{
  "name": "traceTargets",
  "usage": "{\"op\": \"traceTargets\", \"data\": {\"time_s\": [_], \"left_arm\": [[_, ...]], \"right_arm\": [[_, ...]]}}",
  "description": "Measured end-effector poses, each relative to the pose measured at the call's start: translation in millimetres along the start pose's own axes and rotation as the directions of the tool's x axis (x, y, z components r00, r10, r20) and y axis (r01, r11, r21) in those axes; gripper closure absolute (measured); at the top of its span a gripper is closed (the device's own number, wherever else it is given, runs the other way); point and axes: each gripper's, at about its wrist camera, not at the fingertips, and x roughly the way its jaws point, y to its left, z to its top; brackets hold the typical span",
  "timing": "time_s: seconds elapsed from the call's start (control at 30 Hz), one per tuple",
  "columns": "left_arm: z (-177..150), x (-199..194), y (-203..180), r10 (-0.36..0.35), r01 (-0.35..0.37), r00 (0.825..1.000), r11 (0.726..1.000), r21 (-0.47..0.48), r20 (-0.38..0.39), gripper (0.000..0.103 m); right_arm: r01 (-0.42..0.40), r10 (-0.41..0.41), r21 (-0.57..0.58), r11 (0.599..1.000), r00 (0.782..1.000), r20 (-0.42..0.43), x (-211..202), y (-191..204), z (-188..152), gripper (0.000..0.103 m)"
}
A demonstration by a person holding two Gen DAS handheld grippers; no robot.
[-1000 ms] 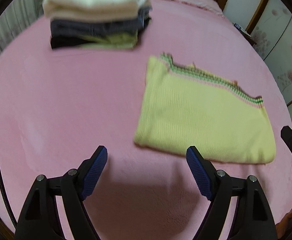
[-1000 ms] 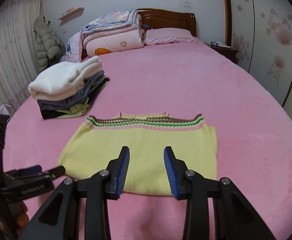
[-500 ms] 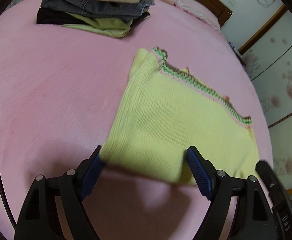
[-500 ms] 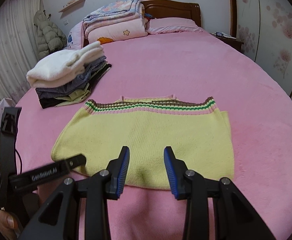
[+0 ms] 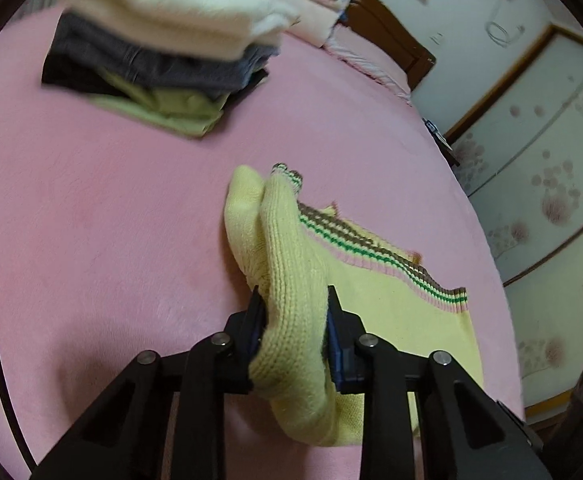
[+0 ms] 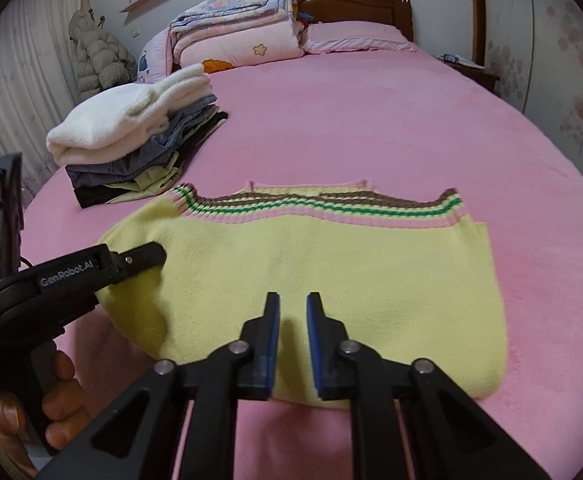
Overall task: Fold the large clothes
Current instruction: 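Grasp one side edge of the halved cardigan with the left tool, then fold the held side across toward the middle and open the left tool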
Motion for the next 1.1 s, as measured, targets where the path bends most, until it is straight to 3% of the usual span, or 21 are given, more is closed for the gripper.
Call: {"op": "traceTargets", "data": {"time_s": [0.1,0.2,0.33,0.57,0.73,0.87,1.0,1.07,1.1], "left_arm": [[-0.5,-10.5,-17.1,0.010,-0.013,0.999,0.998,0.063,0.041,0.080],[-0.5,-18.2,-36.3,-0.027,0.021,0.998,0.993,0.120,0.051,0.081],[-4.4,-25.5,-69.5,-0.056,0.039,0.996,0.974,0.224,0.068,0.082],[-6.0,-15.8,-133.2,-0.095,0.080,0.995,0.931,0.357,0.025,0.082],[-21.4,6.4,-177.6,-0.101,0.096,0.995,0.895,0.435,-0.012,0.081],[-44.8,35.3,-208.6,-0.060,0.089,0.995,0.869,0.487,-0.074,0.081],[-79.2,67.2,-231.9,0.041,0.041,0.991,0.815,0.578,-0.127,0.080],[-88.6,71.3,-237.3,0.061,0.019,0.992,0.791,0.611,-0.109,0.079],[-92.0,71.9,-240.6,0.071,0.004,0.993,0.776,0.631,-0.094,0.072]], "right_arm": [[-0.009,0.009,-0.003,1.000,0.999,-0.039,16.0,2.1,-4.3,0.094],[-0.004,0.004,-0.002,1.000,0.995,-0.102,37.8,-0.8,-13.0,0.095],[-0.046,0.049,0.040,0.998,0.995,-0.092,39.0,-9.9,-16.5,0.095],[-0.160,0.180,0.201,0.967,0.980,-0.089,26.3,-45.2,-15.9,0.095],[-0.090,0.102,0.232,0.968,0.994,-0.041,-18.9,-87.6,-27.1,0.095],[-0.004,0.015,0.263,0.965,0.999,-0.038,-43.8,-124.8,-42.3,0.095],[0.023,-0.015,0.315,0.949,0.999,-0.031,-63.2,-157.3,-54.6,0.095],[0.035,-0.027,0.332,0.943,0.999,-0.028,-68.8,-168.7,-58.4,0.095],[0.035,-0.026,0.342,0.939,0.999,-0.031,-70.2,-173.2,-60.7,0.095]]}}
